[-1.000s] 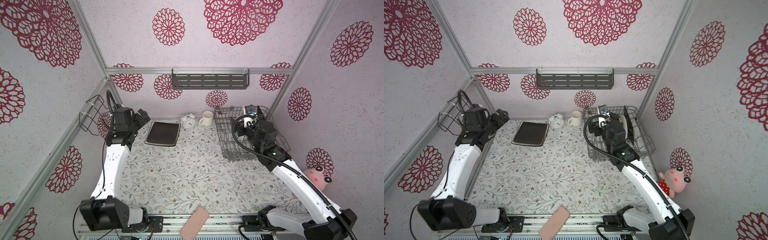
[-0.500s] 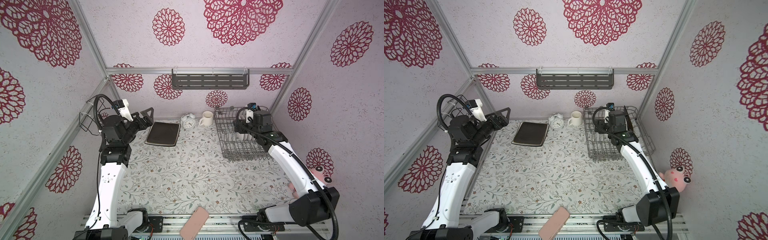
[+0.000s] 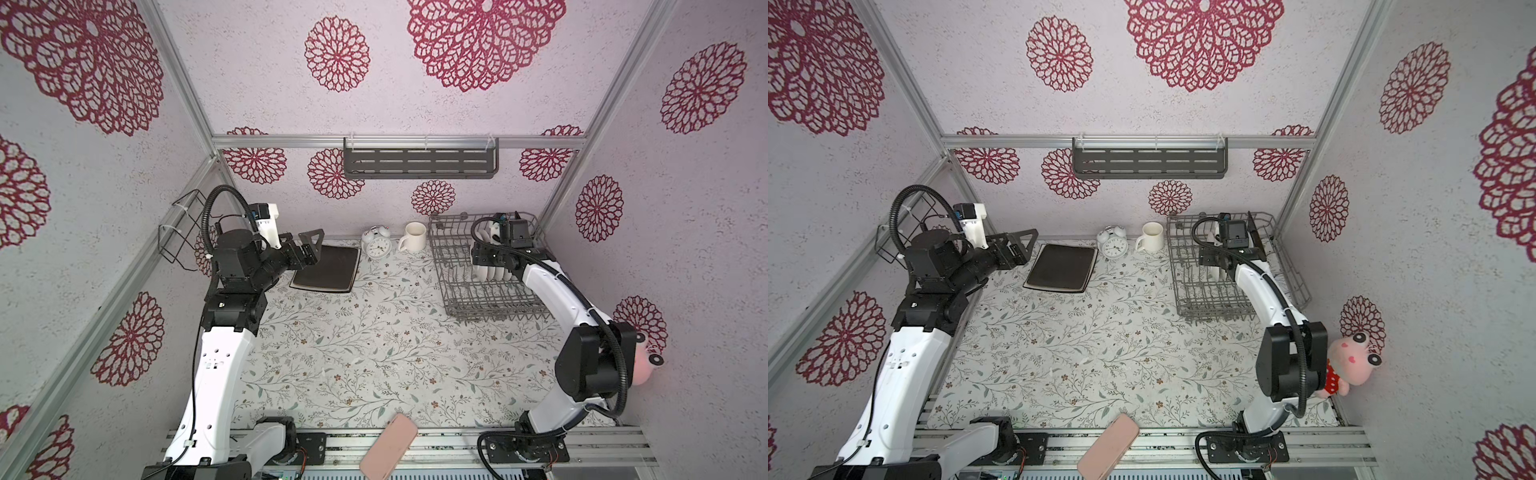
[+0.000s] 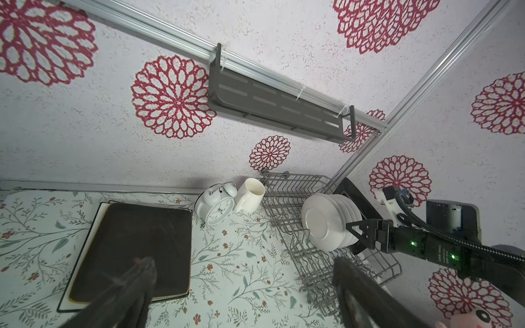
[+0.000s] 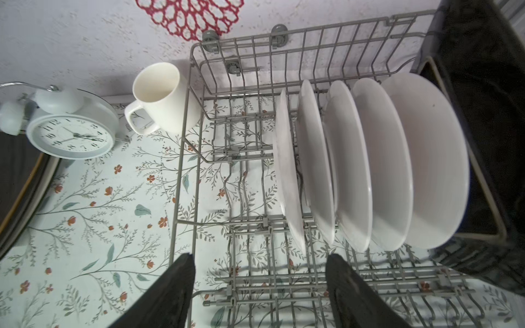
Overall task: Unload the plates from the dish rack
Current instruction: Pick up the plate from the dish rack.
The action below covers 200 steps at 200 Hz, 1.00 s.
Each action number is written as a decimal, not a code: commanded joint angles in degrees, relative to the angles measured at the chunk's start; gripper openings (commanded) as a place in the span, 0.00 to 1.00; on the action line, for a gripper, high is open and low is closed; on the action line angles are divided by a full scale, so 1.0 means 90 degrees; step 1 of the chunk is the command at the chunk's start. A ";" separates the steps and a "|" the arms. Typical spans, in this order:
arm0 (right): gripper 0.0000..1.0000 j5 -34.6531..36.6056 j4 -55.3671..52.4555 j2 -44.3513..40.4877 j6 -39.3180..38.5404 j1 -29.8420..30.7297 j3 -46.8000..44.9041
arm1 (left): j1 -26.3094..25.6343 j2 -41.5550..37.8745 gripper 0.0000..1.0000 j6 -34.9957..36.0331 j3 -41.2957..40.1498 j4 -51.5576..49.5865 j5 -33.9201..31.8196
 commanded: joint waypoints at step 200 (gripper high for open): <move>0.45 0.0818 0.0123 0.1952 -0.1121 -0.0038 0.1202 | -0.0346 0.0971 1.00 0.1447 0.1049 -0.1818 0.1056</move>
